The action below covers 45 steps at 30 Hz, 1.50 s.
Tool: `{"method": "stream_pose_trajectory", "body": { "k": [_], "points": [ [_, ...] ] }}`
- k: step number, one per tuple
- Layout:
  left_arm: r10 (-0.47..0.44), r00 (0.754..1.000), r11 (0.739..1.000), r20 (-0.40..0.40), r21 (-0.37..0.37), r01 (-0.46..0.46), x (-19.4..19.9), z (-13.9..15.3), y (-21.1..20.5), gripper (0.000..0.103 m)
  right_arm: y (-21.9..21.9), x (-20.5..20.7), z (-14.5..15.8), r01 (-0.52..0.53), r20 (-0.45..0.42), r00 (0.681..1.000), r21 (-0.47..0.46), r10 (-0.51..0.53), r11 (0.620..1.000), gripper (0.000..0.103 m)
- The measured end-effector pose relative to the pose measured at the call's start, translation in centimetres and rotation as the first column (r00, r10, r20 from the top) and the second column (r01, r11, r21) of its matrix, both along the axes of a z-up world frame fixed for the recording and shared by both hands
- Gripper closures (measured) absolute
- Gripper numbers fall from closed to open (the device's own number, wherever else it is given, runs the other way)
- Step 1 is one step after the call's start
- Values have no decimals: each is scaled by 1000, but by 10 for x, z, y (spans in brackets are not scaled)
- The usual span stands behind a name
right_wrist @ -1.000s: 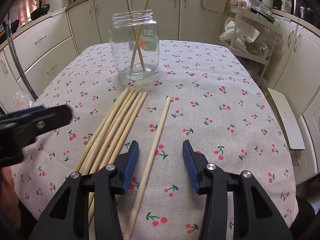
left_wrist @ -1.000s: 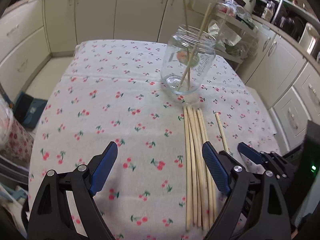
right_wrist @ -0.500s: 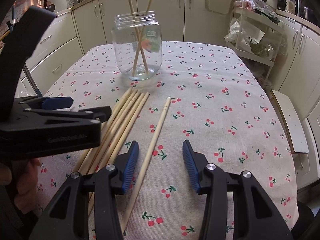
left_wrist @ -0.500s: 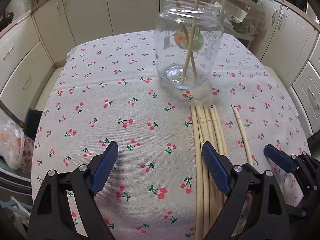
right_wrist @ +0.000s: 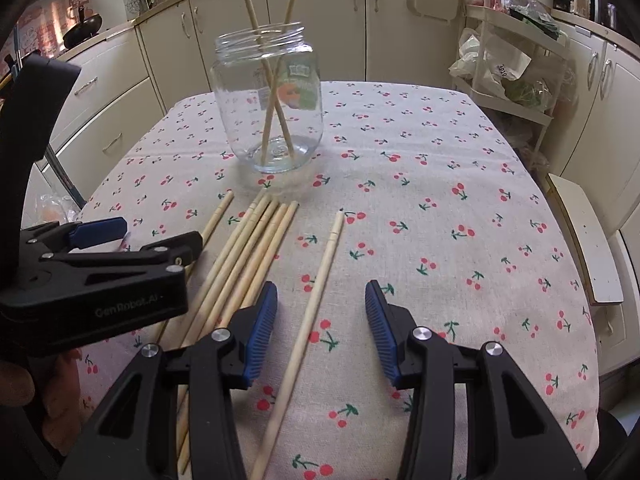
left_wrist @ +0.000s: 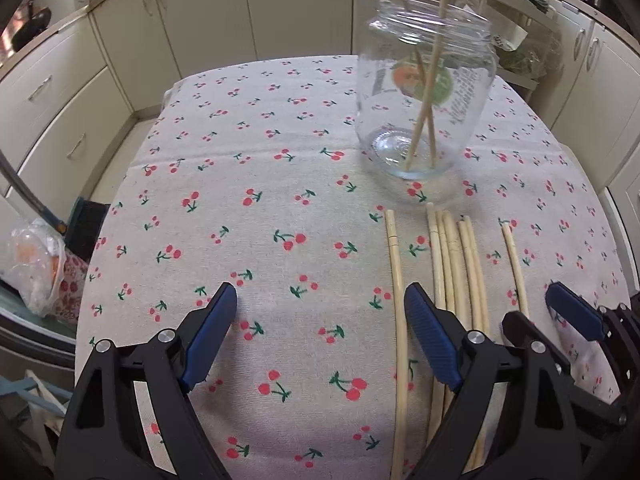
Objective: Organize utensils
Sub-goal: 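Close the right gripper on another stick while the left gripper grasps one too, then lift both held sticks up and carry them over the jar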
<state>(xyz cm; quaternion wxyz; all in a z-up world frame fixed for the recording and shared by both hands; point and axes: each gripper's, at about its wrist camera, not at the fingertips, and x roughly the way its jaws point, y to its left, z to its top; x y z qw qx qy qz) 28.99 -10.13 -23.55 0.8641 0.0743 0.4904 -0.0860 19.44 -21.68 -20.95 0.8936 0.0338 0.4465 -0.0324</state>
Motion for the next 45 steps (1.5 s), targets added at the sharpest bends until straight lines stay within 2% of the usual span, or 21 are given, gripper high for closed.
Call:
{"method": "stream_pose_trajectory", "body": {
  "k": [1, 3, 5, 8, 14, 15, 16, 17, 19, 24, 26, 29, 30, 32, 37, 41, 45],
  "points": [
    [7, 1000, 1000, 2, 10, -7, 2, -1, 0, 22, 1, 1, 0, -8, -4, 1000, 2, 8, 1000, 59],
    [22, 1000, 1000, -4, 15, -22, 5, -2, 3, 28, 0, 3, 1, -23, -17, 1000, -6, 23, 1000, 84],
    [37, 999, 999, -13, -2, -37, 5, -2, 10, 31, -7, 3, 1, -17, -24, 1000, 4, 17, 1000, 86],
    [37, 999, 999, -20, -32, -38, 4, -1, 15, 31, -17, 7, 1, 2, -32, 999, 32, -1, 999, 86],
    [12, 1000, 1000, -18, -23, -12, 11, -3, 1, 34, -9, 19, 1, -7, -48, 999, 13, 8, 1000, 84],
    [8, 1000, 1000, -11, -15, -8, 11, -4, -1, 37, -7, 19, 0, -23, -48, 999, 8, 23, 1000, 88],
    [-3, 1000, 1000, 0, -19, 3, 11, -3, -4, 50, -7, 19, 0, -34, -49, 998, 9, 34, 999, 94],
    [-15, 1000, 1000, 5, -22, 15, 10, -1, -5, 71, -7, 19, 0, -46, -51, 998, 11, 46, 999, 95],
    [-43, 999, 998, -13, -41, 42, 9, 1, -6, 92, -10, 19, 1, -58, -58, 997, 23, 59, 998, 95],
    [-71, 997, 996, -43, -48, 69, 10, 1, -5, 92, -15, 25, 2, -70, -87, 993, 41, 74, 997, 95],
    [-59, 997, 997, -54, -53, 56, 14, 0, -5, 86, -13, 28, 2, -81, -88, 993, 26, 83, 996, 95],
    [-69, 997, 997, -41, -21, 68, 17, -1, -11, 86, -11, 29, 1, -96, -85, 992, 12, 97, 995, 95],
    [-72, 997, 997, -36, -14, 72, 17, -1, -13, 86, -11, 29, 1, -101, -82, 991, 9, 102, 995, 95],
    [-87, 995, 996, -40, -34, 85, 17, -1, -13, 96, -11, 27, 0, -103, -72, 992, 11, 104, 995, 96],
    [-129, 992, 991, 6, -30, 129, 9, -2, -16, 98, -12, 22, 1, -47, -50, 998, 29, 48, 998, 97],
    [-141, 990, 986, 2, -86, 140, 6, 2, -13, 98, -17, 14, 8, 29, 6, 1000, 109, -30, 994, 97],
    [-141, 987, 978, 73, -145, 151, -4, 21, -9, 98, -19, 5, 25, 50, 73, 995, 143, -61, 988, 97]
  ]
}}
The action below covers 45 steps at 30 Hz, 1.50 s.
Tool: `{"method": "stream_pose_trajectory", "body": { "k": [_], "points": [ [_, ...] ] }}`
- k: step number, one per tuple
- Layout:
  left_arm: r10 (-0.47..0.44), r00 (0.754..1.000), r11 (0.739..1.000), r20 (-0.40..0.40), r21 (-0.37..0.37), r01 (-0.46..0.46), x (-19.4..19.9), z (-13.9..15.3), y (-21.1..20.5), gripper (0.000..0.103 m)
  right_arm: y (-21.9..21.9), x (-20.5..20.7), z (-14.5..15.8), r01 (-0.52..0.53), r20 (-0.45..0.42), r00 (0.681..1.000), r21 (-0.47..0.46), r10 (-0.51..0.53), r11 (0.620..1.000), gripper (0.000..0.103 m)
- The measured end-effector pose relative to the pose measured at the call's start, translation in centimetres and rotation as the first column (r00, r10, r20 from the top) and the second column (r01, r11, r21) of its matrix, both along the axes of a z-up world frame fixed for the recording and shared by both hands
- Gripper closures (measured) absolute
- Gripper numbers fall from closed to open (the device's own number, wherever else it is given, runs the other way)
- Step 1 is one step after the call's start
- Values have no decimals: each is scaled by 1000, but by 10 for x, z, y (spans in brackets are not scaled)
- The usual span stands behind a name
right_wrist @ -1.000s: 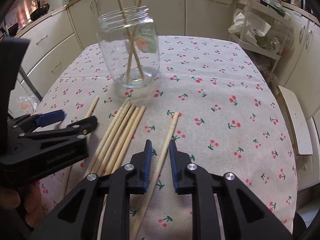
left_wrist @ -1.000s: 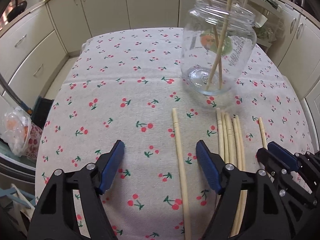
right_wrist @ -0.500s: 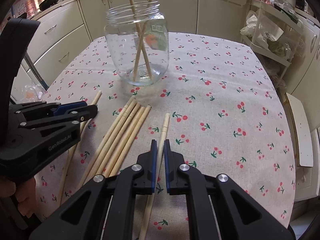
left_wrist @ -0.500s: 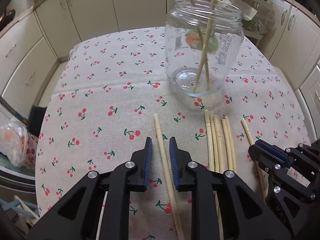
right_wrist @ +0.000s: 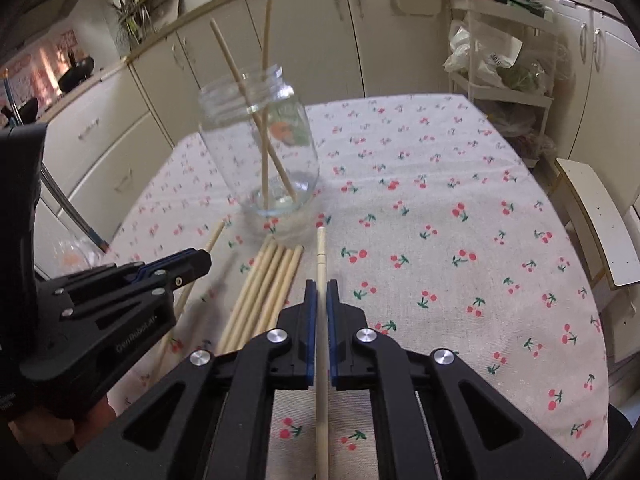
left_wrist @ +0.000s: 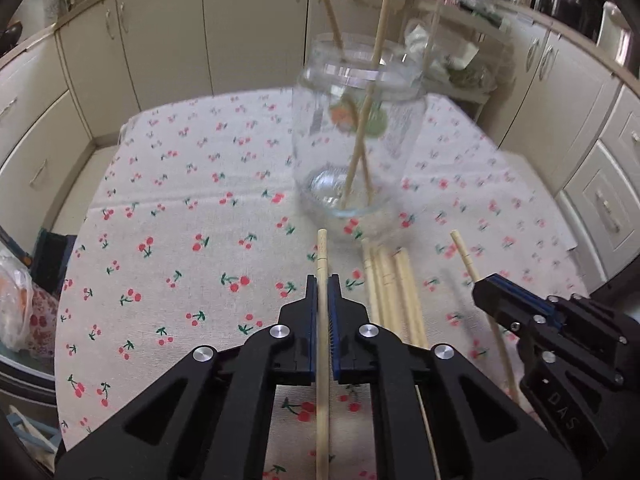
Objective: Organize utensils
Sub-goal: 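Lift both held sticks up and carry them over the jar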
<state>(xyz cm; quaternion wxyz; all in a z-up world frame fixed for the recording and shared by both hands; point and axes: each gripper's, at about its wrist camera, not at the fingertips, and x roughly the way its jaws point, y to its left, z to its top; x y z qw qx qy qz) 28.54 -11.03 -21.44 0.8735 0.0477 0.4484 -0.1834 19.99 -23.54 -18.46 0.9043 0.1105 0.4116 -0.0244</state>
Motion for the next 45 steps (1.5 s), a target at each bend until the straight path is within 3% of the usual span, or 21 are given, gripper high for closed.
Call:
{"method": "stream_pose_trajectory", "body": {
  "k": [5, 13, 18, 29, 45],
  "points": [
    [20, 995, 993, 101, -122, -7, -15, 37, 11, 98, -5, -11, 16, 34, 77, 996, 59, -38, 998, 97],
    [78, 971, 951, 226, -310, -4, -17, 102, 31, 98, -20, -30, 45, 73, 206, 972, 196, -114, 978, 97],
    [111, 950, 929, 293, -371, 6, -21, 139, 40, 98, -26, -41, 68, 70, 271, 953, 240, -136, 968, 97],
    [145, 920, 902, 364, -431, 29, -31, 180, 42, 98, -35, -57, 124, 32, 412, 898, 287, -154, 957, 97],
    [139, 897, 919, 420, -391, 41, -28, 197, 21, 98, -33, -49, 141, -10, 448, 884, 306, -135, 952, 97]
  ]
}}
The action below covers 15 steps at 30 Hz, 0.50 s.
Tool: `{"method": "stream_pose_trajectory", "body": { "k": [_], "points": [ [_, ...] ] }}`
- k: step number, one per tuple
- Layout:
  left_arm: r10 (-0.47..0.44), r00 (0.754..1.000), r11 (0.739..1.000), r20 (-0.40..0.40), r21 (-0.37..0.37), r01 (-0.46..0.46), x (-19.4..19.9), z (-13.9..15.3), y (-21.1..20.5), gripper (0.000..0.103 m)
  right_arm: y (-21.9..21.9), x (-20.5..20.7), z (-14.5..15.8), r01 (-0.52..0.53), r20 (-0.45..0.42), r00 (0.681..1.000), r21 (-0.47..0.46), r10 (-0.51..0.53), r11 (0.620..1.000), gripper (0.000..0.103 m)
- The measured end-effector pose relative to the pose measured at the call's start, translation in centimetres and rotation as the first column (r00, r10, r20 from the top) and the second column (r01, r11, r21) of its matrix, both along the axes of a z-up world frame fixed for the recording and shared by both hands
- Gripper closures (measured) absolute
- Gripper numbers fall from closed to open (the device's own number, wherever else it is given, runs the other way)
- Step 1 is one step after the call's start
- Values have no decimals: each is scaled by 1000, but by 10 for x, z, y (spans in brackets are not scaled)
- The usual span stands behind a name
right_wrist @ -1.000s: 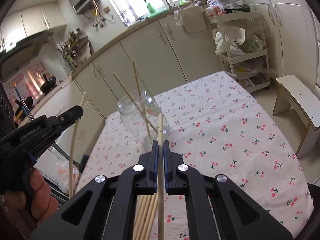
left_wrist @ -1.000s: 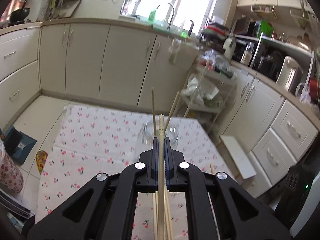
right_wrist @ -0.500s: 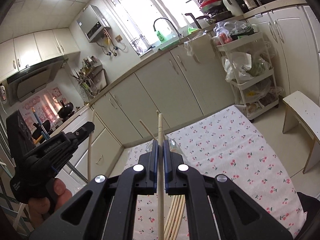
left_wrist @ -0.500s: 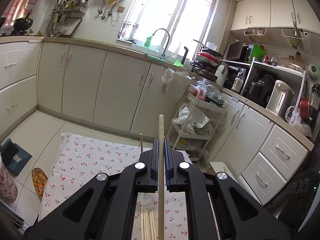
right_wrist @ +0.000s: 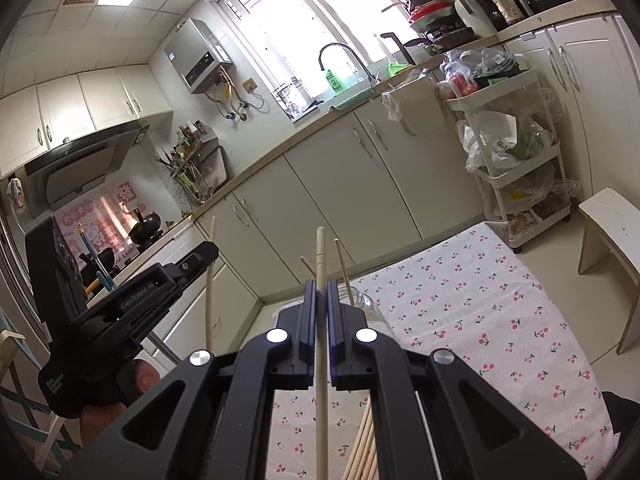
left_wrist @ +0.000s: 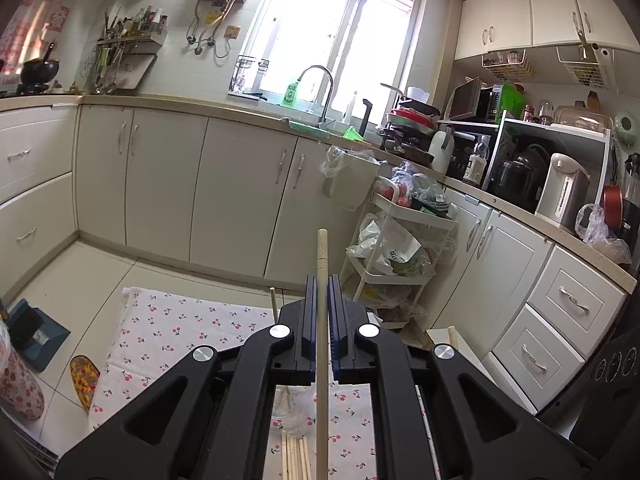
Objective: Organize utensils
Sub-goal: 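Lift both held sticks up and carry them over the jar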
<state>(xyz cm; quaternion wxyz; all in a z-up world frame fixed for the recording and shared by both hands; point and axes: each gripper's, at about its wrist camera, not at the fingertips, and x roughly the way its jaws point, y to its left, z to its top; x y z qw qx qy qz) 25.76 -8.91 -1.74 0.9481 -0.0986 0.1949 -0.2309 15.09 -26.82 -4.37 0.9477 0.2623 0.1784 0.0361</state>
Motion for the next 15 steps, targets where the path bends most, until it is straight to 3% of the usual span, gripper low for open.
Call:
{"method": "stream_pose_trajectory", "body": {
  "k": [11, 15],
  "points": [
    [8, 1000, 1000, 5, -5, -8, 22, -2, -2, 98, -3, 18, -2, -11, 2, 1000, 11, 11, 1000, 97],
    [15, 1000, 999, 2, -41, -15, 39, -6, -1, 98, -7, 28, -5, -5, 5, 1000, 22, 4, 1000, 97]
  ]
}}
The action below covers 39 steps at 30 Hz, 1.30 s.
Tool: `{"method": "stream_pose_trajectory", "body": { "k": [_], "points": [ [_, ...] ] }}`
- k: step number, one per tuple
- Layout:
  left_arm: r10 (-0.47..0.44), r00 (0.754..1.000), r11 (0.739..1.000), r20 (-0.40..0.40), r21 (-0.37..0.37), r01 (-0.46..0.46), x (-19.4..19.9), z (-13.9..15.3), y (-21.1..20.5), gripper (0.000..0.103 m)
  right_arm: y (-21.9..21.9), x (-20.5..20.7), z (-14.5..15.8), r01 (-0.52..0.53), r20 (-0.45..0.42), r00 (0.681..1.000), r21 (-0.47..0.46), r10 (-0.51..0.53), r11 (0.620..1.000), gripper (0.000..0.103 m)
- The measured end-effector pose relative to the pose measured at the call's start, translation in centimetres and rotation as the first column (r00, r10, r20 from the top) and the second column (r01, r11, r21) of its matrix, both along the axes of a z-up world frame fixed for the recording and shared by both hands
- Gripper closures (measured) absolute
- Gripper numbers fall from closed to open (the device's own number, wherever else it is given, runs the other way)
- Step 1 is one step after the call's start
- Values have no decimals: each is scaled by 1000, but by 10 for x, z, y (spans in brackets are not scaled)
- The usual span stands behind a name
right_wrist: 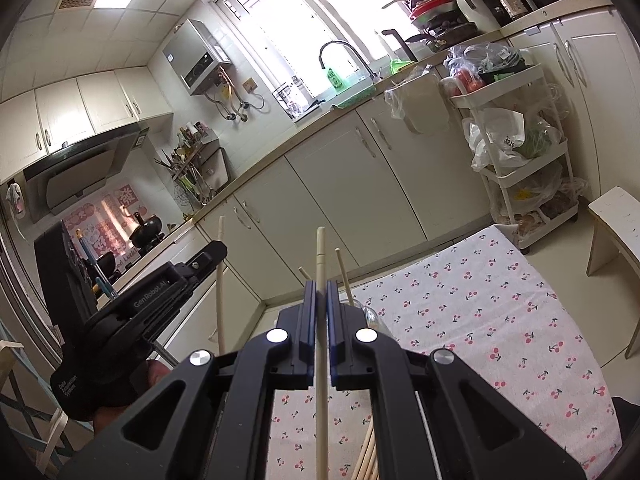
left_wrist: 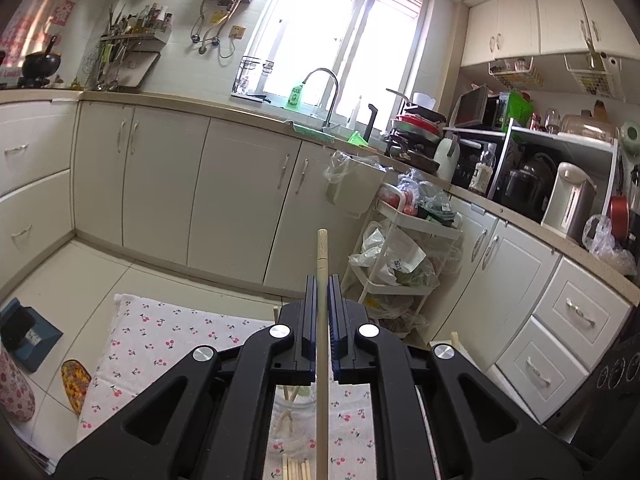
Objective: Organize utensils
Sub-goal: 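Lift both held sticks up and carry them over the jar, then open the left gripper to drop its stick into the glass jar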
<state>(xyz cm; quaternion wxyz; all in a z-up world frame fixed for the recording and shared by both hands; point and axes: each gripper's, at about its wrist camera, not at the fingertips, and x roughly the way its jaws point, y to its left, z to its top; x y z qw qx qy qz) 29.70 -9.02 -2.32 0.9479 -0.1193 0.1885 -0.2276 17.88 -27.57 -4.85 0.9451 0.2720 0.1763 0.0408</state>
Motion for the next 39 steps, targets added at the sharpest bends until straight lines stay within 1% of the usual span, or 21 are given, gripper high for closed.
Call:
{"method": "stream_pose_trajectory", "body": {
  "k": [7, 13, 16, 19, 22, 25, 32, 36, 39],
  "points": [
    [58, 998, 992, -11, -111, -59, 43, -10, 8, 98, -10, 20, -11, 14, -5, 1000, 15, -14, 1000, 97],
    [119, 992, 978, -49, -167, -125, 83, -29, 6, 98, -18, 41, -20, 14, -8, 1000, 23, -14, 1000, 97],
    [158, 987, 968, -26, -194, -160, 92, -29, 5, 98, -22, 50, -25, 12, -11, 1000, 28, -11, 1000, 97],
    [204, 979, 958, 17, -211, -196, 97, -28, 2, 98, -25, 55, -30, 11, -15, 1000, 38, -10, 999, 97],
    [237, 971, 952, 42, -207, -224, 103, -33, -3, 98, -28, 60, -38, 12, -24, 1000, 48, -11, 999, 97],
    [256, 966, 950, 45, -197, -243, 112, -42, -9, 98, -30, 66, -45, 12, -34, 999, 54, -10, 998, 97],
    [286, 955, 951, 79, -144, -273, 112, -58, -20, 98, -37, 74, -57, 13, -47, 999, 69, -10, 998, 97],
    [269, 959, 958, 87, -126, -257, 106, -62, -23, 98, -40, 76, -60, 17, -48, 999, 74, -13, 997, 97],
    [254, 964, 963, 78, -117, -244, 102, -64, -21, 98, -40, 77, -60, 16, -48, 999, 73, -13, 997, 97]
  ]
}}
